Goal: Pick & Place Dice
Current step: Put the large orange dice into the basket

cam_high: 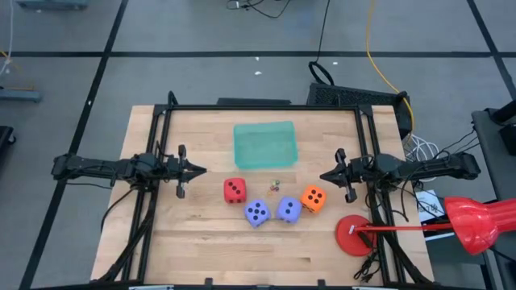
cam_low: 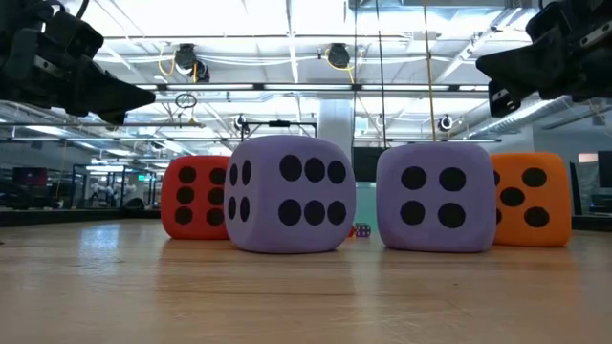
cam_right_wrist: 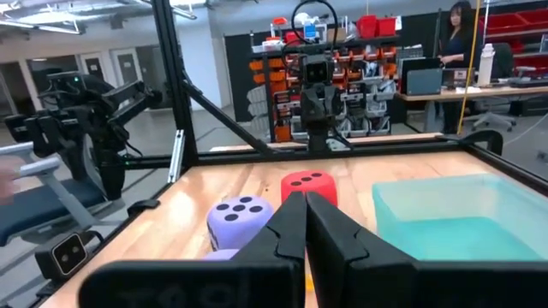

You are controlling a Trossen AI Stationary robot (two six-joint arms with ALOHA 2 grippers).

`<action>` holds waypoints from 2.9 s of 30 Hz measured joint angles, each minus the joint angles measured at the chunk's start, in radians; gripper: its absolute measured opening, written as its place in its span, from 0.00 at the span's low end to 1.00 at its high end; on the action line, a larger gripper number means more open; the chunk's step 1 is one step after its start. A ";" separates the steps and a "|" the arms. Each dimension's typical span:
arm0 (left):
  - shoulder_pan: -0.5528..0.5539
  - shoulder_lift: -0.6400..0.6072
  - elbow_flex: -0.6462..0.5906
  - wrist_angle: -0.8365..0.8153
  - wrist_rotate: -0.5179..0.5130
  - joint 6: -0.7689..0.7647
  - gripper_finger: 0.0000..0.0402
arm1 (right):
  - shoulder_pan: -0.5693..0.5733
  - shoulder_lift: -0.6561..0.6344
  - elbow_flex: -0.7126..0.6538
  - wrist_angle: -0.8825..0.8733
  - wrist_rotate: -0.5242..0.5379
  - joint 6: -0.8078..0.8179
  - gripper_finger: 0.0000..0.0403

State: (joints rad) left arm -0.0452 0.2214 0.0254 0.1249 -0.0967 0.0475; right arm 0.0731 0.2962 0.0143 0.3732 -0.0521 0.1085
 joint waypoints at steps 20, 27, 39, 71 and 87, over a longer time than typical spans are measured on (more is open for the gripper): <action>0.000 0.000 0.000 0.100 0.000 -0.026 0.09 | 0.000 0.000 0.000 0.010 0.000 0.000 0.00; 0.000 0.000 0.000 0.250 0.007 -0.259 0.09 | 0.000 0.000 0.000 0.048 0.000 -0.044 0.00; 0.001 0.000 0.001 0.181 -0.245 -0.317 0.09 | 0.000 0.007 0.000 0.071 0.003 0.029 0.00; -0.026 0.184 0.097 -0.179 -0.243 -0.282 0.09 | 0.022 0.432 0.089 0.341 0.269 -0.156 0.00; -0.084 0.226 0.133 -0.180 -0.210 -0.283 0.09 | 0.128 0.859 0.273 0.545 0.494 -0.282 0.00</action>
State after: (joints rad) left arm -0.1287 0.4473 0.1585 -0.0547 -0.3069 -0.2360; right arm 0.2008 1.1548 0.2870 0.9179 0.4419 -0.1732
